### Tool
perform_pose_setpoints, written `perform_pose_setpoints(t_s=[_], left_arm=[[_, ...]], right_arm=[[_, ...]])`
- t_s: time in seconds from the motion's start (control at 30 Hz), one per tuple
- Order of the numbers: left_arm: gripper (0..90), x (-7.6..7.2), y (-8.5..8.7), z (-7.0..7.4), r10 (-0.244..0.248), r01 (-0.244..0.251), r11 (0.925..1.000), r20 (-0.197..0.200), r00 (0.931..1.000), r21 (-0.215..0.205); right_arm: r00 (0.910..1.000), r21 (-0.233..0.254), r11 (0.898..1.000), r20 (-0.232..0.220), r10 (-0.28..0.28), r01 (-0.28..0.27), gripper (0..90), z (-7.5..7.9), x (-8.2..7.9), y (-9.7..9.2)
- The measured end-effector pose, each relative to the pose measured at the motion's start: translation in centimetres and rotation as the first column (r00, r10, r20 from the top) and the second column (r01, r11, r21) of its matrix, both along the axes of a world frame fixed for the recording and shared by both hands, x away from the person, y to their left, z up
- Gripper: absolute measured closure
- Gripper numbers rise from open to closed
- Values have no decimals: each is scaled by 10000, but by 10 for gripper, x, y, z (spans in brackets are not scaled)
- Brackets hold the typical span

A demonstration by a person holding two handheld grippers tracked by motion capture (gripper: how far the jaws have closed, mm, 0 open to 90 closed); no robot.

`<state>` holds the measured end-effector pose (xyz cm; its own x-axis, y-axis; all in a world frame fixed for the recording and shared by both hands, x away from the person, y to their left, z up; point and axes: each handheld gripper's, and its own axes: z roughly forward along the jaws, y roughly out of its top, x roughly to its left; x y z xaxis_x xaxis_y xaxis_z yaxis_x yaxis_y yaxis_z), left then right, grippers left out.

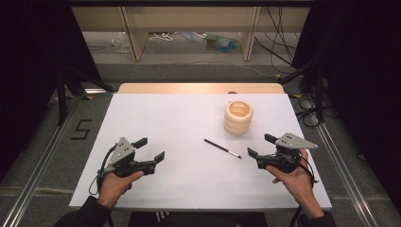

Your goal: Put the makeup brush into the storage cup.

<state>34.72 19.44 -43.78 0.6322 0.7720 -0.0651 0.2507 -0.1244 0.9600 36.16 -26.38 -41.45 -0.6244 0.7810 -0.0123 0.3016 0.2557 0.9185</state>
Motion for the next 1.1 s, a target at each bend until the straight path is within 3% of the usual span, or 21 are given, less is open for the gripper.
perform_pose_setpoints(t_s=[0.33,0.53,0.7,0.8,1.03,1.07,1.1], left_arm=[[166,1,0,0,10,-10,10000,27,10000,10],[167,1,1,0,52,-52,10000,17,10000,43],[167,1,0,0,10,-10,10000,-1,10000,65],[167,1,0,0,-9,10,10000,-6,10000,84],[167,1,0,0,-4,4,10000,22,10000,38],[167,1,0,-1,-18,18,10000,14,10000,8],[167,1,0,-1,1,-1,10000,-8,10000,54]], right_arm=[[9949,-747,9939,-667,760,-809,227,7,14,13],[9896,-1780,9765,-980,1052,-1215,215,11,27,28],[9823,-1992,9683,-1400,1244,-1510,184,12,38,38],[9781,-2521,9518,-1551,1387,-1749,182,11,43,47],[9669,-2933,9317,-1990,1596,-2142,175,12,58,64],[9624,-3128,9230,-2201,1593,-2243,174,13,63,70],[9643,-3107,9246,-2116,1590,-2206,174,11,65,73]])
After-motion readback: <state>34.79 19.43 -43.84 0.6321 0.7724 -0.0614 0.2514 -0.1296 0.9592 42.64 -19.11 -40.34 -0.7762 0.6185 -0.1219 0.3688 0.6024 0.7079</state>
